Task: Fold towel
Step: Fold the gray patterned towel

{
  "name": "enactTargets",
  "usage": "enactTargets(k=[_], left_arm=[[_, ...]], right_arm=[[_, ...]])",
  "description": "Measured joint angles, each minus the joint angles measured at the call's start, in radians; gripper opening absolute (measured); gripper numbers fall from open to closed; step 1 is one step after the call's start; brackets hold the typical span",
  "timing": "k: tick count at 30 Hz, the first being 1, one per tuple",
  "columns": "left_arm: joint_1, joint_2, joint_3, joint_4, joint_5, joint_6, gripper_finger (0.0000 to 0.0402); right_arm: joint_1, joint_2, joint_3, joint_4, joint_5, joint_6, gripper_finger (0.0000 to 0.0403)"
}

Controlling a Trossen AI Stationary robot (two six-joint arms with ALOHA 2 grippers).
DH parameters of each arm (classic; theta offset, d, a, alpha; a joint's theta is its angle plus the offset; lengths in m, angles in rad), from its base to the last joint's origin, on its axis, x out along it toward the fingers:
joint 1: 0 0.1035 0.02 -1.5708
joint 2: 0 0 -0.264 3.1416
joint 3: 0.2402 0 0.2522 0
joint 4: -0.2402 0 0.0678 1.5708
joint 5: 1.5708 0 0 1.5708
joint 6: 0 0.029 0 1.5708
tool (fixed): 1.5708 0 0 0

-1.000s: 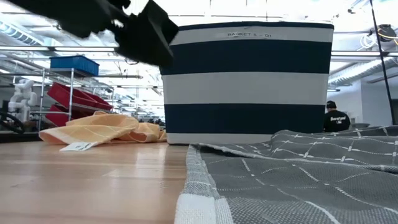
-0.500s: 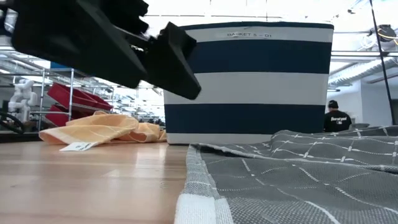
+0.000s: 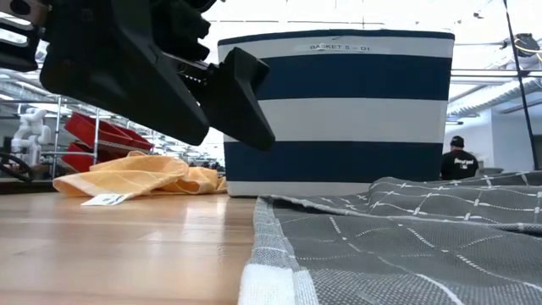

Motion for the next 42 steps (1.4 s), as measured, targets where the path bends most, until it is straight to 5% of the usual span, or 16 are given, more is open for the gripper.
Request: enactTargets(k=[6, 15, 23, 28, 37, 42], left_arm=[[0.0, 0.0, 0.0, -0.001, 0.0, 0.013, 0.0259], [0.0, 0.0, 0.0, -0.065, -0.001, 0.015, 0.0259], [0.0, -0.012, 0.0, -0.084, -0.003, 0.015, 0.0259], [-0.005, -0.015, 0.0, -0.123, -0.016, 0.01, 0.0259], [-0.012, -0.015, 0.0, -0.244, -0.036, 0.01, 0.0259], [-0.002, -0.015, 0.0, -0.252, -0.037, 0.012, 0.0259]], right_arm=[[-0.021, 0.0, 0.0, -0.001, 0.001, -0.05, 0.0008], [-0.088, -0.072, 0.051, 0.107, 0.059, -0.158, 0.0001], [-0.223, -0.149, 0.07, 0.433, 0.11, -0.44, 0.0001], [-0.323, -0.126, 0.068, 0.446, 0.11, -0.511, 0.0], [-0.41, -0.049, 0.067, 0.628, -0.108, -0.62, 0.0], [-0.442, -0.005, 0.067, 0.648, -0.122, -0.628, 0.0]])
